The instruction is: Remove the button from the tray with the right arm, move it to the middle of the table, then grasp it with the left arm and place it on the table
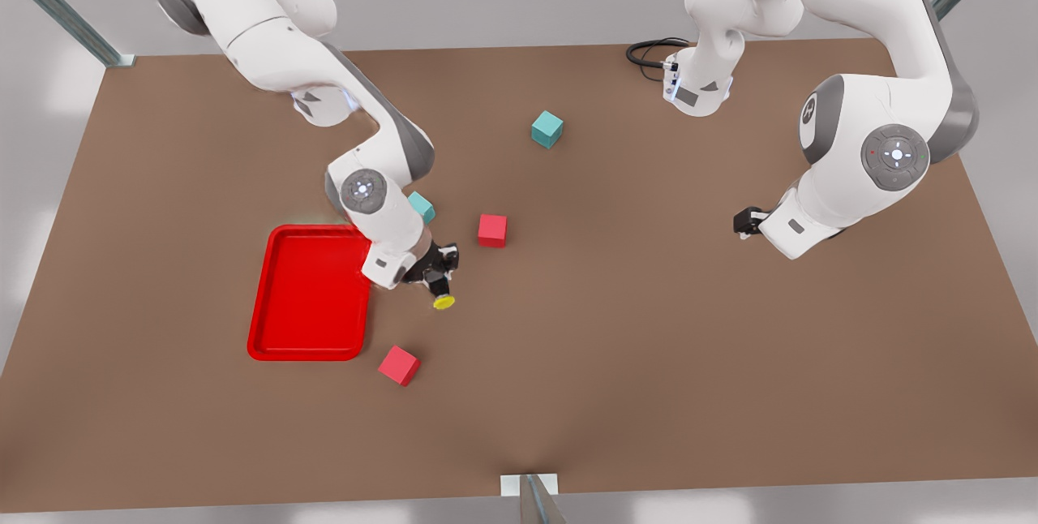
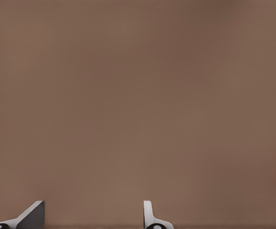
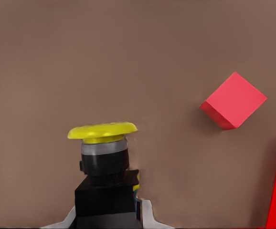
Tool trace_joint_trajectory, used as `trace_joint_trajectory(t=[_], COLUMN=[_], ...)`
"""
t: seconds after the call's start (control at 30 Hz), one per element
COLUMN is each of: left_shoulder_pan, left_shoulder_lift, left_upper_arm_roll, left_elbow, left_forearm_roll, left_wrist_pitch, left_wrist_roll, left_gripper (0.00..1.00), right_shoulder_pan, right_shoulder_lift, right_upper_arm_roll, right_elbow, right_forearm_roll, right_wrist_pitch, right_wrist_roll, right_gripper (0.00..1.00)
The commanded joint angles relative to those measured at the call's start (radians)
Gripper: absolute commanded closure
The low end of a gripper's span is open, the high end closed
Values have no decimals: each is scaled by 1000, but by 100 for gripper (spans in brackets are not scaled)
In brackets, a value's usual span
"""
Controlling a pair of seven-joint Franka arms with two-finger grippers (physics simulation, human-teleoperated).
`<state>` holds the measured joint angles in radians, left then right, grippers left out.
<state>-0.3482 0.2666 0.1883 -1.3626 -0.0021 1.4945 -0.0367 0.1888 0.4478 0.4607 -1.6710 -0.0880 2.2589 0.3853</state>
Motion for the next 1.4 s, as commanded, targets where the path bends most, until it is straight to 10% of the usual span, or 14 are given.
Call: trace_joint_trajectory(t=[0.0,0.3,0.67,0.7,0.73,0.87,1.0,1.2,1.37], left_shoulder_pan=[0,2,2,2,2,2,-216,-454,-451], left_shoulder_lift=[-1,3,11,11,11,10,175,240,252], left_upper_arm_roll=[0,0,0,0,0,0,-52,-41,-41], left_elbow=[0,0,0,0,0,2,45,-421,-530], left_forearm_roll=[1,2,2,2,2,2,-165,-188,-185], left_wrist_pitch=[0,0,7,10,10,9,24,866,1119], left_wrist_roll=[-2,-2,-2,-2,-2,-3,-908,-1031,-743], left_gripper=[0,0,0,0,0,0,0,0,0], right_shoulder_pan=[107,566,663,661,652,586,187,-106,-230], right_shoulder_lift=[71,584,712,712,701,453,31,-242,-238], right_upper_arm_roll=[3,-244,-310,-310,-307,-297,-310,-306,-315], right_elbow=[123,769,804,804,804,792,561,275,307], right_forearm_roll=[-6,11,14,13,14,22,14,-1,-42], right_wrist_pitch=[-188,-180,-119,-121,-122,-352,-806,-809,-849], right_wrist_roll=[829,1366,1432,1420,1419,1217,204,-178,-164], right_gripper=[57,55,43,16,0,0,0,0,0])
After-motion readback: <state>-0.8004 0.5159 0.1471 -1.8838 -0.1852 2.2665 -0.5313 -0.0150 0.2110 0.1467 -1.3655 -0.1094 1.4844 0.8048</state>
